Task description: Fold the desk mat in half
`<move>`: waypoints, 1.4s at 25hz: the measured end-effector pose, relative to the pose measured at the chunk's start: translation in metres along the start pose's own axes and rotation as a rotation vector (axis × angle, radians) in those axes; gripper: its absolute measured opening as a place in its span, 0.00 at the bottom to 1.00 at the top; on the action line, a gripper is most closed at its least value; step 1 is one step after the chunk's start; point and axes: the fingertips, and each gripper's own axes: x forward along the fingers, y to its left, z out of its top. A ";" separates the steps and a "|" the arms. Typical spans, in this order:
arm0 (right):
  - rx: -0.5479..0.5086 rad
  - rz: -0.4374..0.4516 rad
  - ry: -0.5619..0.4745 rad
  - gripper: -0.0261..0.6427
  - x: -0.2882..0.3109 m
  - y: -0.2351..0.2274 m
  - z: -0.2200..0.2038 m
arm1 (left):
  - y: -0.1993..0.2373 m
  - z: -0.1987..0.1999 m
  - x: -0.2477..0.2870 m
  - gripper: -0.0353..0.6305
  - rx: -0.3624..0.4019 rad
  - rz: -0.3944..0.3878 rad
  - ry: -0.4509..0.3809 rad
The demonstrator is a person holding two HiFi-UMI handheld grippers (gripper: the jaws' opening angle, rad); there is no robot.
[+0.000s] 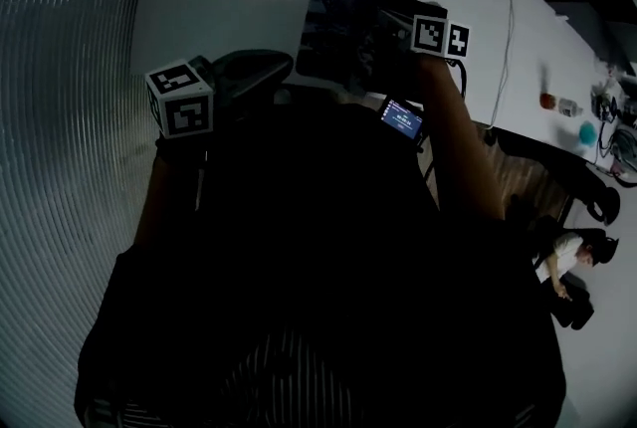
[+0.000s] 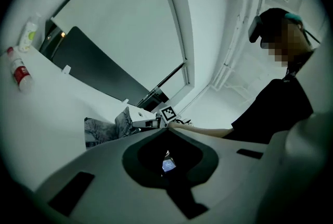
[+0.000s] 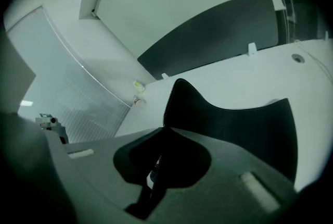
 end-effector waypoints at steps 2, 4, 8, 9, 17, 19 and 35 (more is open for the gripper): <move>0.011 0.019 0.013 0.05 0.025 0.011 -0.001 | 0.001 0.003 -0.014 0.06 -0.006 0.015 -0.024; 0.011 0.019 0.036 0.05 0.049 0.017 -0.006 | 0.002 0.006 -0.028 0.06 -0.029 0.029 -0.068; 0.042 0.051 0.072 0.07 0.093 0.024 -0.021 | 0.002 0.001 -0.046 0.07 -0.042 0.062 -0.115; 0.063 0.074 0.066 0.07 0.099 0.028 -0.022 | 0.002 0.001 -0.050 0.07 -0.043 0.065 -0.122; 0.138 0.319 -0.137 0.13 0.046 0.072 0.019 | 0.013 0.010 -0.056 0.07 -0.061 0.101 -0.172; 0.032 0.376 -0.227 0.07 0.005 0.097 0.043 | 0.014 0.036 -0.063 0.07 0.056 0.196 -0.280; -0.427 0.307 -0.361 0.04 -0.102 0.164 0.017 | -0.025 0.048 0.040 0.07 0.414 0.012 -0.089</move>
